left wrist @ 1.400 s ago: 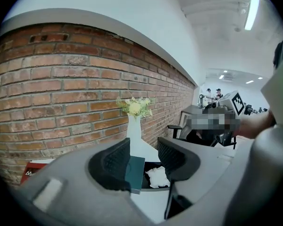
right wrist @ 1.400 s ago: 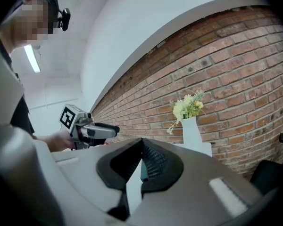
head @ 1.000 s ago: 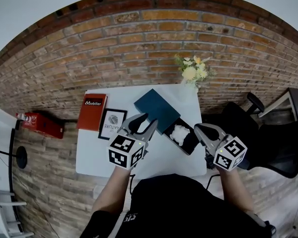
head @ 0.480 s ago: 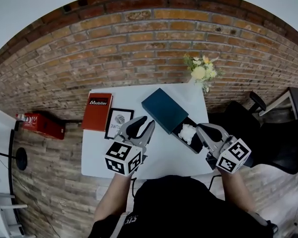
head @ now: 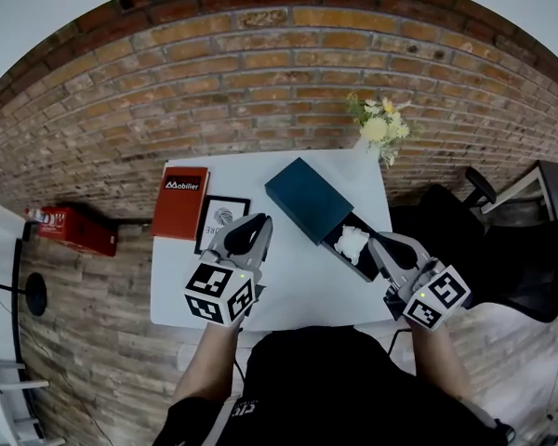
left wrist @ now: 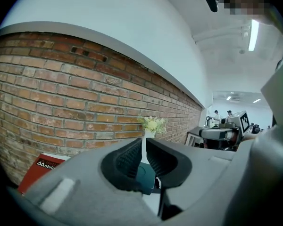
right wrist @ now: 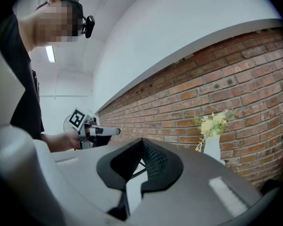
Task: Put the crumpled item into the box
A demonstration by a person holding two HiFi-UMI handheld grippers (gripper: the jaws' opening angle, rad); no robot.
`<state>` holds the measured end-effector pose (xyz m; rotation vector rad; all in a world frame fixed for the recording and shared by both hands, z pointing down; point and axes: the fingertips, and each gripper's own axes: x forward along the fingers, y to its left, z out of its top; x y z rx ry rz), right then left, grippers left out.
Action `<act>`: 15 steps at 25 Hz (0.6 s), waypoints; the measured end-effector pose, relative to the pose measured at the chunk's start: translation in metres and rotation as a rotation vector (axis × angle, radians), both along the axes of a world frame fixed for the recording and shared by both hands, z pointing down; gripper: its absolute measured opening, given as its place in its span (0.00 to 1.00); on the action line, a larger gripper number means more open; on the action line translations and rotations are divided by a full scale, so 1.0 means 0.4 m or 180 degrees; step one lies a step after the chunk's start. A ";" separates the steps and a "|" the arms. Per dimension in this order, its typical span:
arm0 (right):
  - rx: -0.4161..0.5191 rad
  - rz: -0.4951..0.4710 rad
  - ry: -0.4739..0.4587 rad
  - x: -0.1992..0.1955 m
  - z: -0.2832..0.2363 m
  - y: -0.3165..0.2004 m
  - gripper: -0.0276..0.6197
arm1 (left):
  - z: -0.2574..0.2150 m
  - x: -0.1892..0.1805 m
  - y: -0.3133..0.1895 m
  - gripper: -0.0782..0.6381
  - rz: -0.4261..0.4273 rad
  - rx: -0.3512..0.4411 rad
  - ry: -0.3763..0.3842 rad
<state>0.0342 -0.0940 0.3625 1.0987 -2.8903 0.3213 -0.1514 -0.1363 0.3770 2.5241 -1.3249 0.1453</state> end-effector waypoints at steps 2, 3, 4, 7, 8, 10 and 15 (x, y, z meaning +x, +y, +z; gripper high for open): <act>0.0049 0.0003 -0.0009 0.023 -0.013 -0.010 0.04 | -0.012 0.015 0.001 0.14 -0.0025 0.0035 -0.0011; 0.0061 0.0004 -0.0014 0.035 -0.016 -0.015 0.04 | -0.013 0.025 0.002 0.13 -0.0018 0.0042 -0.0030; 0.0059 0.0007 -0.0024 0.045 -0.017 -0.020 0.04 | -0.013 0.035 0.003 0.13 -0.0013 0.0040 -0.0048; 0.0055 -0.0020 -0.0033 0.063 -0.013 -0.032 0.04 | -0.015 0.052 -0.005 0.13 -0.0051 0.0039 -0.0053; 0.0060 -0.0036 -0.0026 0.068 -0.013 -0.036 0.04 | -0.017 0.059 -0.009 0.12 -0.0066 0.0045 -0.0045; 0.0058 -0.0054 -0.0021 0.081 -0.010 -0.045 0.04 | -0.019 0.075 -0.013 0.12 -0.0068 0.0058 -0.0042; 0.0060 -0.0048 -0.0058 0.108 -0.013 -0.071 0.04 | -0.023 0.104 -0.024 0.12 -0.0061 0.0059 -0.0065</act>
